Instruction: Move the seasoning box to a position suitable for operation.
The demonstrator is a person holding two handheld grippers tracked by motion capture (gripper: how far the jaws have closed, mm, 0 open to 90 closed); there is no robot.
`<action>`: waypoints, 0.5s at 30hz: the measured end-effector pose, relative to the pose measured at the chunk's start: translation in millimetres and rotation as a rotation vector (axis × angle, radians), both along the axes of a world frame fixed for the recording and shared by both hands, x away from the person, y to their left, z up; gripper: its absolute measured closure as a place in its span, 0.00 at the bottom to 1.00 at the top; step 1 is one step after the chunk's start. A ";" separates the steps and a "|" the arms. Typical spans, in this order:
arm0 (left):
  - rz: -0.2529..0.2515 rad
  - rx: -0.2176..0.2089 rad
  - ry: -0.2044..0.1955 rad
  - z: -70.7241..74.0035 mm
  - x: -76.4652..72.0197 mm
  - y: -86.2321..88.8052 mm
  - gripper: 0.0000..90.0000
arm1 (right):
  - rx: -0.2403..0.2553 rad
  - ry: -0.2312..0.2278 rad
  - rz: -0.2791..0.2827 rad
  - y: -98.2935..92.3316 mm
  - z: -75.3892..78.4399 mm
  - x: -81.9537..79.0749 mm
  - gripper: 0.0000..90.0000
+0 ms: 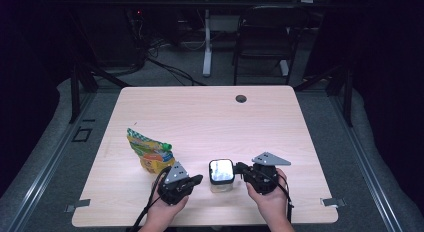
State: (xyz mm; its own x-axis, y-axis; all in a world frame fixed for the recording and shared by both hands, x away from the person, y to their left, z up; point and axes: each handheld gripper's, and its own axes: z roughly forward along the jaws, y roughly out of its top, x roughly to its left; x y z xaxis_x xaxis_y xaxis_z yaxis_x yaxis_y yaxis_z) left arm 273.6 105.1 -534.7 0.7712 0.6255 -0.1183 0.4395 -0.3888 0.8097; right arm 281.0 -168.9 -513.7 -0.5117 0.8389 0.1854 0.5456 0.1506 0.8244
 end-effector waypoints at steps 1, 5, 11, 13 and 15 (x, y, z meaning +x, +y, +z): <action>-0.003 0.002 0.000 -0.7 0.4 -1.6 1.00 | 0.000 -0.001 0.000 0.1 0.0 -0.1 0.96; -0.015 -0.001 0.005 -1.2 1.0 -6.8 1.00 | 0.001 -0.003 -0.001 -0.1 -0.3 0.0 0.96; -0.031 0.000 0.015 -2.9 0.9 -13.3 1.00 | 0.001 -0.005 -0.001 -0.1 -0.4 -0.1 0.96; -0.028 0.010 0.014 -2.8 1.0 -14.0 1.00 | 0.001 -0.004 -0.002 -0.2 -0.4 -0.1 0.96; -0.026 -0.002 0.012 -2.8 1.5 -13.5 1.00 | 0.001 -0.004 -0.002 -0.4 -0.4 -0.2 0.96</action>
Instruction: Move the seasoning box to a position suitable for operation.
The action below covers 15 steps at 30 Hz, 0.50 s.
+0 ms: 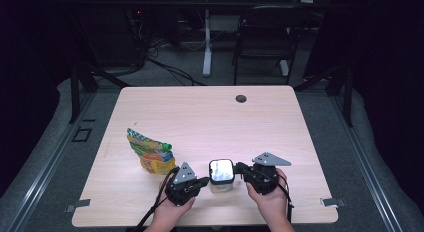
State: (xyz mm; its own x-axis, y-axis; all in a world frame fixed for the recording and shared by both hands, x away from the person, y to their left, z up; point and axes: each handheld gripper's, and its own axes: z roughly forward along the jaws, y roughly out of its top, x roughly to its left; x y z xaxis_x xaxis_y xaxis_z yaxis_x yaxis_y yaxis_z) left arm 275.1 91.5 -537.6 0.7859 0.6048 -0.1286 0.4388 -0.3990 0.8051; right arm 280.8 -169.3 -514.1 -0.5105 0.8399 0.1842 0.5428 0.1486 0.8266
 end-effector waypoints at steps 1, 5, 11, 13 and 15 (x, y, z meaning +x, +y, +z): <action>-0.003 -0.001 0.004 0.7 0.1 0.5 1.00 | 0.001 -0.001 0.000 0.1 -0.1 0.0 0.96; 0.001 -0.006 0.000 2.9 0.1 0.1 1.00 | 0.004 0.000 -0.001 0.2 -0.2 0.0 0.96; 0.003 -0.012 0.000 5.1 0.2 0.8 1.00 | 0.006 0.003 -0.002 0.0 -0.2 -0.1 0.96; -0.001 -0.021 -0.002 6.1 0.2 0.9 1.00 | 0.005 0.004 0.000 -0.2 -0.2 -0.1 0.96; -0.003 -0.009 -0.009 6.8 0.5 0.4 1.00 | 0.007 0.004 -0.001 -0.2 -0.3 -0.2 0.96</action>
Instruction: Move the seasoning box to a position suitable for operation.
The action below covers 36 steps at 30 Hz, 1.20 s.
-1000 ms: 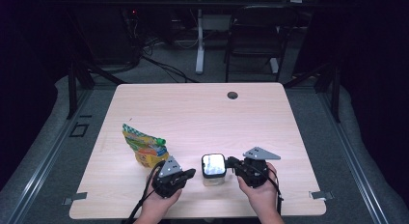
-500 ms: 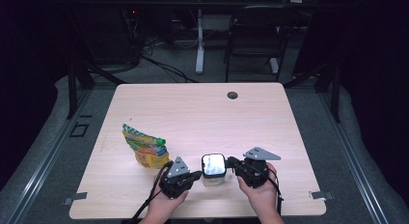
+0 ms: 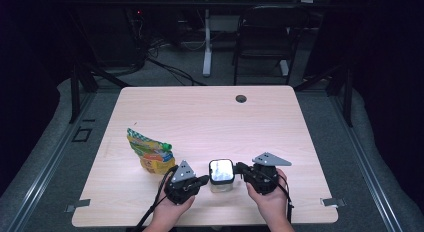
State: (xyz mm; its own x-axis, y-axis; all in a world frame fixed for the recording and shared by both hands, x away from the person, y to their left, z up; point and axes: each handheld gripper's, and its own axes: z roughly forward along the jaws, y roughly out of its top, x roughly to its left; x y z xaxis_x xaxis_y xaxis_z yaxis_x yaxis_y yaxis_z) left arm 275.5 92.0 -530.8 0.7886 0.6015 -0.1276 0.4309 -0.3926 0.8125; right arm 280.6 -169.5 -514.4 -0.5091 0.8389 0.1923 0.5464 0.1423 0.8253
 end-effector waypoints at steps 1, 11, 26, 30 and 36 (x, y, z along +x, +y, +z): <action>0.005 0.007 0.000 -0.4 0.2 -0.4 1.00 | 0.001 0.000 0.000 -0.1 0.0 0.0 0.96; 0.003 0.012 0.010 -4.7 -0.5 -1.0 1.00 | 0.012 0.000 -0.001 -1.7 -1.0 0.3 0.96; 0.003 0.012 0.006 0.1 0.5 -0.4 1.00 | 0.040 0.010 -0.007 -3.1 -2.2 1.0 0.96; 0.001 0.005 0.002 1.8 -0.2 -0.3 1.00 | 0.056 0.016 -0.008 -4.4 -3.1 1.7 0.97; -0.004 0.014 0.003 1.1 0.7 -0.7 1.00 | 0.059 0.010 -0.006 -4.3 -3.8 1.5 0.97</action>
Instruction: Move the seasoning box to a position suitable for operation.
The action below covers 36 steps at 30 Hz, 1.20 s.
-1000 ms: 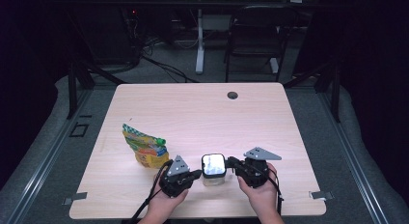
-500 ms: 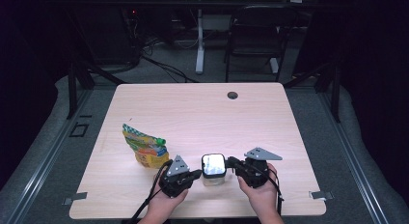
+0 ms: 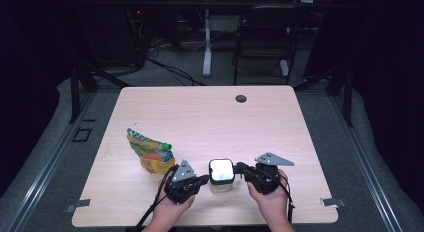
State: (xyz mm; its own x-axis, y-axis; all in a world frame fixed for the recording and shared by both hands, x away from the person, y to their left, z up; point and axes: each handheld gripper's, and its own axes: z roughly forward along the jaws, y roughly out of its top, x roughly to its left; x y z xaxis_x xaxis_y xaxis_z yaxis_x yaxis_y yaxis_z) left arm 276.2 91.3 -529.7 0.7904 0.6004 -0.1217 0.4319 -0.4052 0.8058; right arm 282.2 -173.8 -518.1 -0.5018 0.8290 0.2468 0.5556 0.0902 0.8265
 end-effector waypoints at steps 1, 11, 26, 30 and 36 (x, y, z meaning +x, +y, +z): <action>0.000 0.003 0.003 -0.6 0.0 -0.3 1.00 | 0.001 -0.001 0.000 0.2 0.0 0.0 0.97; 0.001 0.002 0.000 -0.3 -0.1 -1.3 1.00 | 0.006 0.001 -0.001 0.3 -0.2 -0.1 0.97; 0.003 -0.012 -0.019 8.5 0.5 -2.4 0.99 | -0.031 -0.029 0.022 2.0 13.6 -4.4 0.86; -0.002 -0.019 -0.030 12.6 1.0 -4.0 0.99 | -0.069 -0.039 0.045 4.0 16.0 -10.8 0.84; -0.008 -0.017 -0.039 18.1 1.8 -6.1 0.99 | -0.116 -0.055 0.079 7.0 13.5 -24.6 0.82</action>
